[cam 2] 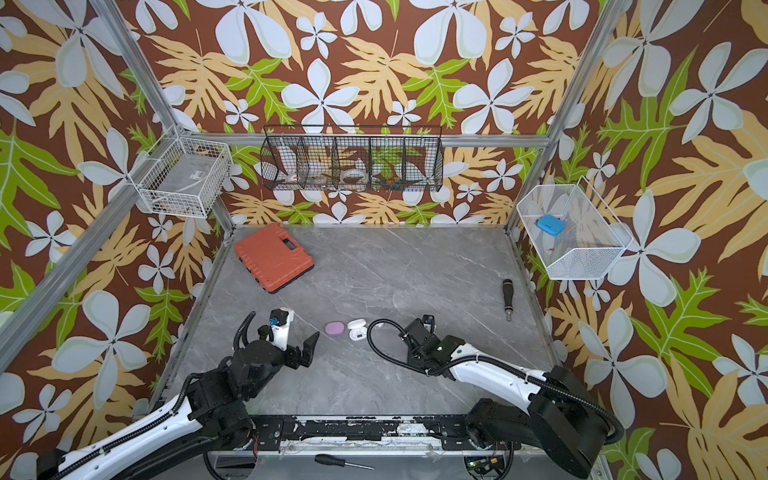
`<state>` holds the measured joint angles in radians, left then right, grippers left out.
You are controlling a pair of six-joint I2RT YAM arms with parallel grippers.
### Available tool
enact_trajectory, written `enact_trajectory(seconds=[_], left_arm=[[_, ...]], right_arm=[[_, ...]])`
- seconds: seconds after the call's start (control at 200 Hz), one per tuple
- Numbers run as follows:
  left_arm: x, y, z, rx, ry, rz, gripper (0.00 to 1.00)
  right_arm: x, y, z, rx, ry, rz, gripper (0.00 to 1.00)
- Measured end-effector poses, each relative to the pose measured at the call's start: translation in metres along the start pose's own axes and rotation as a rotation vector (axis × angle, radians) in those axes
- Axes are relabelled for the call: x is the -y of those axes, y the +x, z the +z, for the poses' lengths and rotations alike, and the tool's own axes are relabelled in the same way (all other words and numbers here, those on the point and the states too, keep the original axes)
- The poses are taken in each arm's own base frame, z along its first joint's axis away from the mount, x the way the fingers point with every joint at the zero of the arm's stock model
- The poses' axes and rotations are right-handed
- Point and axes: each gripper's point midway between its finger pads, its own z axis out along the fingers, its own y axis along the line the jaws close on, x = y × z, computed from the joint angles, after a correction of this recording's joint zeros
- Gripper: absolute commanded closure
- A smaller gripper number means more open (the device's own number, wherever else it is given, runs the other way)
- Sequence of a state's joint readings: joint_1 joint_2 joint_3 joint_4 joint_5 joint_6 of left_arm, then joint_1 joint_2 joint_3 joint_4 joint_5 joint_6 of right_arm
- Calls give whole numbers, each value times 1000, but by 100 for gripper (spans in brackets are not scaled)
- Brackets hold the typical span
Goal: Insert the wireless bluetooth earbuds into the charging case
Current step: 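Lower the open right gripper around the loose white earbud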
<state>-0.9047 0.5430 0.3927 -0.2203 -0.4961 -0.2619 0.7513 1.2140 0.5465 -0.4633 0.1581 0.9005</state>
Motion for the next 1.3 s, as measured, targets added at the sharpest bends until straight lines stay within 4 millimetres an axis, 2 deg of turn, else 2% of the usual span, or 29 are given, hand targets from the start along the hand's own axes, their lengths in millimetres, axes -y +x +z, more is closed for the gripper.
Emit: enact_trajectory(seconds=[0.761,1.296], left_arm=[[0,0,0,0,0,0,0],[0,0,0,0,0,0,0]], right_arm=[[10,-3,3,12,67,-38,78],[13,-6,6,11,112,-70,80]])
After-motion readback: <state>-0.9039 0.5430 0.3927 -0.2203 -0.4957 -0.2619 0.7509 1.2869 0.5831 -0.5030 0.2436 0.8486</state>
